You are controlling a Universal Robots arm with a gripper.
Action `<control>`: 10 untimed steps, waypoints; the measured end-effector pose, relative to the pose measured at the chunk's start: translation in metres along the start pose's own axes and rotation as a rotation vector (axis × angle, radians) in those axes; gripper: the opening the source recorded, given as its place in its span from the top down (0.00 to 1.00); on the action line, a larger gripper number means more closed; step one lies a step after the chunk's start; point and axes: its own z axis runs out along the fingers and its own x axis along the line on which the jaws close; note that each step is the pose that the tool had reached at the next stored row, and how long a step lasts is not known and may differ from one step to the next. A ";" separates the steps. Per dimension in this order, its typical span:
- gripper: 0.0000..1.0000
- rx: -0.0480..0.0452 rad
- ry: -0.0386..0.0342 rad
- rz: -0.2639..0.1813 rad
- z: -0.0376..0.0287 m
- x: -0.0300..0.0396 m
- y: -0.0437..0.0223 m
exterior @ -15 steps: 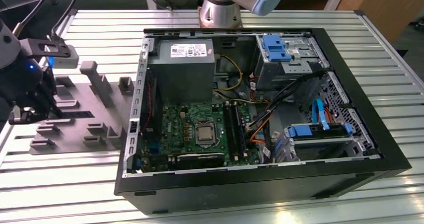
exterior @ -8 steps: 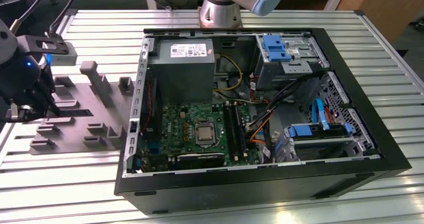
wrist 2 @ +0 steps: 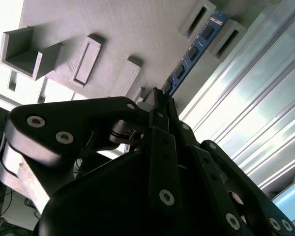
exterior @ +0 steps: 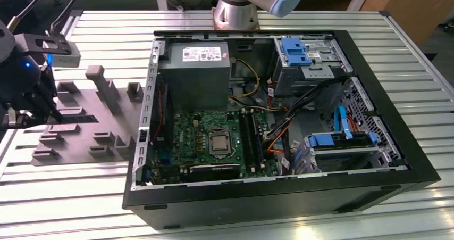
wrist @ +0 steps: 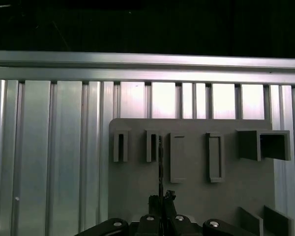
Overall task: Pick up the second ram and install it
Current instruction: 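Pick up the second ram and move it above second insertion slot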
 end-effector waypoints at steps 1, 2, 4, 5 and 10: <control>0.86 0.0000 0.0000 0.000 -0.0008 0.0000 0.0000; 0.86 0.0000 0.0000 0.000 -0.0017 -0.0001 0.0001; 0.86 0.0000 0.0000 0.000 -0.0032 -0.0002 0.0002; 0.86 0.0000 -0.0001 0.000 -0.0040 -0.0002 0.0002; 0.86 0.0000 0.0000 0.000 -0.0083 -0.0005 0.0004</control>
